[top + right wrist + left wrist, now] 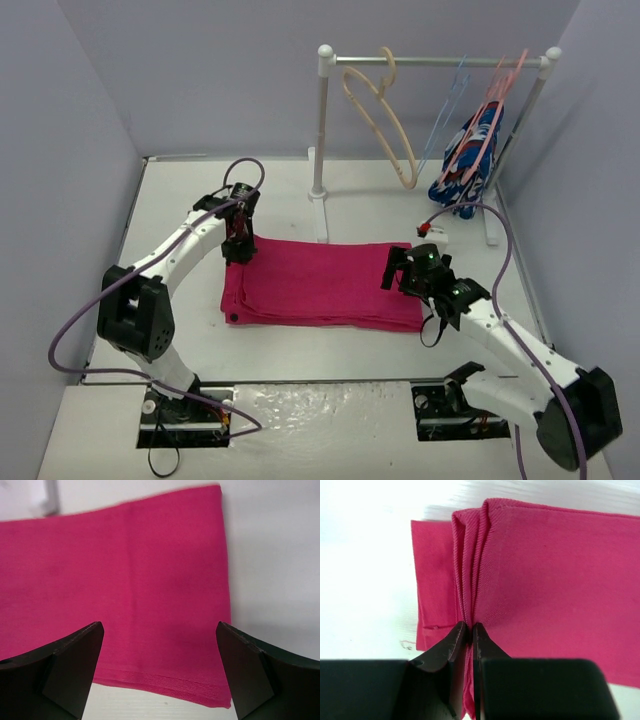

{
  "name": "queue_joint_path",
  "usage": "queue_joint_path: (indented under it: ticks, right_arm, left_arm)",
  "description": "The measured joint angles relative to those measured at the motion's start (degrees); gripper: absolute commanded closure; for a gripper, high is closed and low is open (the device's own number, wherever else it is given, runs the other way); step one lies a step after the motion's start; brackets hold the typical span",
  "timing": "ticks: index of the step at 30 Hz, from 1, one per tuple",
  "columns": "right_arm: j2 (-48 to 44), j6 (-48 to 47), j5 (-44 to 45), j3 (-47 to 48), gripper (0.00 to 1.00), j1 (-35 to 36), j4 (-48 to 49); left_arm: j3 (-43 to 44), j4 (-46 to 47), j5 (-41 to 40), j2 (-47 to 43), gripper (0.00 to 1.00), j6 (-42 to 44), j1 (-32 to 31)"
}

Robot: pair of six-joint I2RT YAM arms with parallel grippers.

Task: Place the trousers on the hanger
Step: Fold the trousers at the center of the board.

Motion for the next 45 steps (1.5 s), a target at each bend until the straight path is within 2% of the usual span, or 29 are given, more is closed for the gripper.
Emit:
queue_joint_path:
  ticks: [7,10,14,17,18,22,27,30,32,34,36,39,45]
  right_arm:
    - [8.60,2.49,-1.26,-4.07,0.08,-0.49,1.44]
    - [10.38,2.86,-1.57,-4.74,0.08,-0.89,2.26]
    - [14.01,3.35,-2.09,-4.77,0.09,-1.28,3.86]
    - [16.54,3.65,-2.36,-4.77,0.10,-1.29,4.39]
    - [16.74,3.65,-2.40,-4.77,0.11,-1.29,4.50]
    - [14.19,2.87,-2.88,-4.70,0.16,-1.29,4.56]
    - [7.93,1.45,-6.89,-2.17,0.26,-1.21,5.25]
    - [7.04,1.15,-9.09,-1.28,0.39,-1.15,6.80]
    - [7.03,0.94,-10.54,-0.99,0.51,-1.14,7.75]
    - [8.11,0.89,-12.06,-1.06,0.62,-1.14,9.08]
    - [10.63,1.02,-13.82,-1.41,0.68,-1.12,11.59]
    - [15.04,1.23,-16.36,-2.56,0.72,-1.12,14.43]
    - [26.61,1.36,-20.42,-3.18,0.79,-0.39,20.02]
  left_arm:
    - [-2.60,1.68,-3.81,4.74,0.98,0.06,2.99]
    - [-5.21,2.65,-4.93,5.44,0.86,-0.01,3.57]
    - [-8.33,2.66,-6.30,5.22,0.55,-0.34,4.79]
    - [-9.66,2.25,-8.13,3.56,0.37,-0.30,6.20]
    - [-9.77,1.99,-8.81,2.48,0.34,-0.17,6.54]
    - [-9.29,2.02,-10.20,-5.30,0.34,1.01,6.31]
    - [-9.33,8.51,-7.94,-14.25,0.35,1.57,-1.90]
    - [-12.25,13.69,-4.35,-14.35,0.43,1.04,-4.18]
    - [-14.45,16.13,-2.60,-13.18,0.48,0.44,-4.71]
    - [-17.25,18.48,-1.91,-10.28,0.50,-0.89,-4.13]
    - [-20.67,20.24,-1.80,-6.94,0.51,-2.39,-3.39]
    - [-25.66,21.23,-1.38,-3.74,0.51,-5.03,-1.96]
    - [-28.04,24.03,-0.17,-5.72,0.51,-7.88,4.82]
